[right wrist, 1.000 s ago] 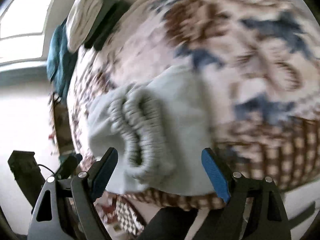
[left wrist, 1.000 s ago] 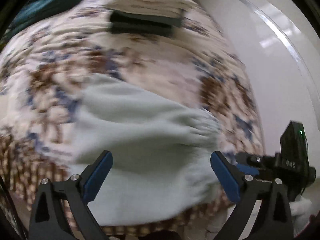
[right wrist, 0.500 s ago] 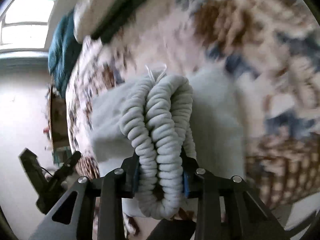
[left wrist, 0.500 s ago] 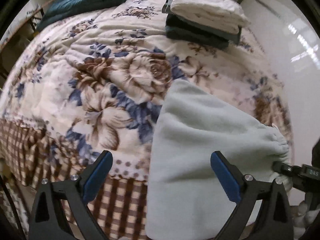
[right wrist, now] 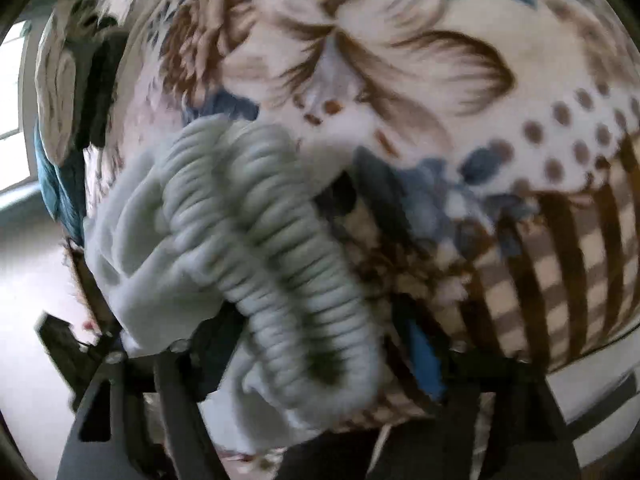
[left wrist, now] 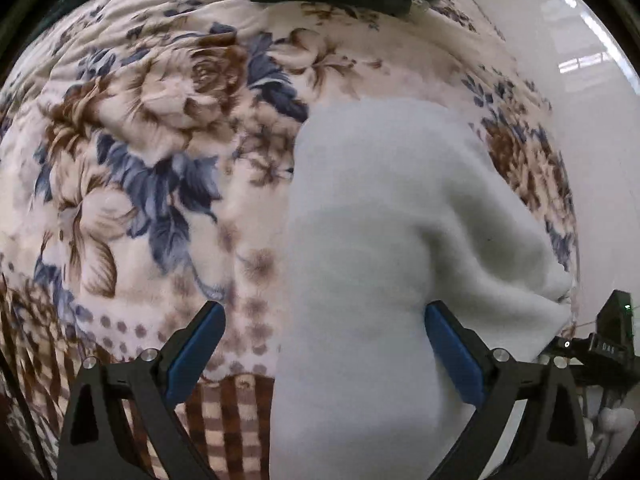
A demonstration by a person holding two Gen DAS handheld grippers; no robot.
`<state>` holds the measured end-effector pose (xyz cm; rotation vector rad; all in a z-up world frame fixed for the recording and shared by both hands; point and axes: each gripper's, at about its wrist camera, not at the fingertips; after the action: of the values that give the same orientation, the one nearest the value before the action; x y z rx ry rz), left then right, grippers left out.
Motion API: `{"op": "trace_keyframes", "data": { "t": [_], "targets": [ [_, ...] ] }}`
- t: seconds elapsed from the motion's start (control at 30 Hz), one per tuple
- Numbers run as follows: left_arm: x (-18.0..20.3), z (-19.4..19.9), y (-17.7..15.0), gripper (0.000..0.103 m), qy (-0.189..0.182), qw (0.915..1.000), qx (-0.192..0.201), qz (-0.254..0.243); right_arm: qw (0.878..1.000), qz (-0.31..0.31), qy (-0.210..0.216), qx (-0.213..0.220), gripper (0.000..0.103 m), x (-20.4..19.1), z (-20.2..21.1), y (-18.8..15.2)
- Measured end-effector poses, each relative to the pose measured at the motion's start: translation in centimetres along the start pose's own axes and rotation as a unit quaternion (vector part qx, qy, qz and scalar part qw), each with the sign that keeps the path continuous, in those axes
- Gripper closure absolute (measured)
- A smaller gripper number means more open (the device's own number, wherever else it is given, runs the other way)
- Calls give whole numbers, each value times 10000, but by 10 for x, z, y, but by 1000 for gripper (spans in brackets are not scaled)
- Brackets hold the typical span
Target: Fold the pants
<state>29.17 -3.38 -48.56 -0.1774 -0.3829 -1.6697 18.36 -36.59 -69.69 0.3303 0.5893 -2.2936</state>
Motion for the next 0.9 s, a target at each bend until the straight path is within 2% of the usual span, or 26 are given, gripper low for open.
{"op": "trace_keyframes", "data": {
  "t": [0.07,0.17,0.23,0.3,0.37,0.4,0.47,0.5,0.53,0.6,0.67,0.73,0.77,0.83,0.87,0.9],
  "targets": [
    [3,16,-1,1,60,10000,65,-14,9998,26,-45,171,24,-3,21,-1],
    [15,39,-4,2,68,9996,242,-154,9958,233,-461,752,24,-20,57,-5],
    [27,41,-7,2,-18,9993,209,-320,9876,483,-797,1263,24,-50,81,-4],
    [39,28,-14,2,16,9984,56,-562,9837,897,-602,1437,24,-77,93,2],
    [44,10,-19,2,134,9973,-138,-707,9832,1365,-458,1124,26,-112,79,7],
    [43,-2,-24,2,280,9966,-275,-728,9833,1666,-338,655,40,-133,54,16],
    [36,-14,-32,2,312,9963,-422,-674,9774,1977,-694,269,62,-155,17,29],
    [30,-19,-37,1,308,9966,-464,-600,9714,2162,-957,214,66,-162,0,37],
    [24,-21,-40,1,236,9972,-486,-508,9707,2144,-1062,228,68,-163,-12,48],
    [13,-23,-43,0,-35,9982,-512,-300,9723,2049,-1083,304,71,-165,-19,65],
    [11,-22,-42,1,-104,9980,-594,-180,9737,1961,-1089,397,73,-169,-16,71],
    [16,-5,-33,3,-299,9974,-658,39,9744,1931,-1096,356,72,-171,-8,67],
    [19,13,-21,3,-491,9975,-486,146,9743,1951,-1058,394,69,-172,2,60],
    [24,33,3,3,-686,9972,-236,191,9752,1985,-852,483,52,-161,24,42],
    [29,37,21,3,-697,9972,-199,155,9755,2023,-692,526,38,-153,32,28],
    [36,32,42,3,-702,9972,-251,50,9738,2115,-582,595,37,-150,39,14]
  ]
}}
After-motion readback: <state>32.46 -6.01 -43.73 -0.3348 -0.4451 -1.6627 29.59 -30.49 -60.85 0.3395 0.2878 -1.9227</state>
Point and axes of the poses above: each gripper's, at about its wrist camera, not at the fingertips, and z roughly against the way its jaws point, x to its right, y to its top, and after that the axes turned 8 degrees about -y, right-handed
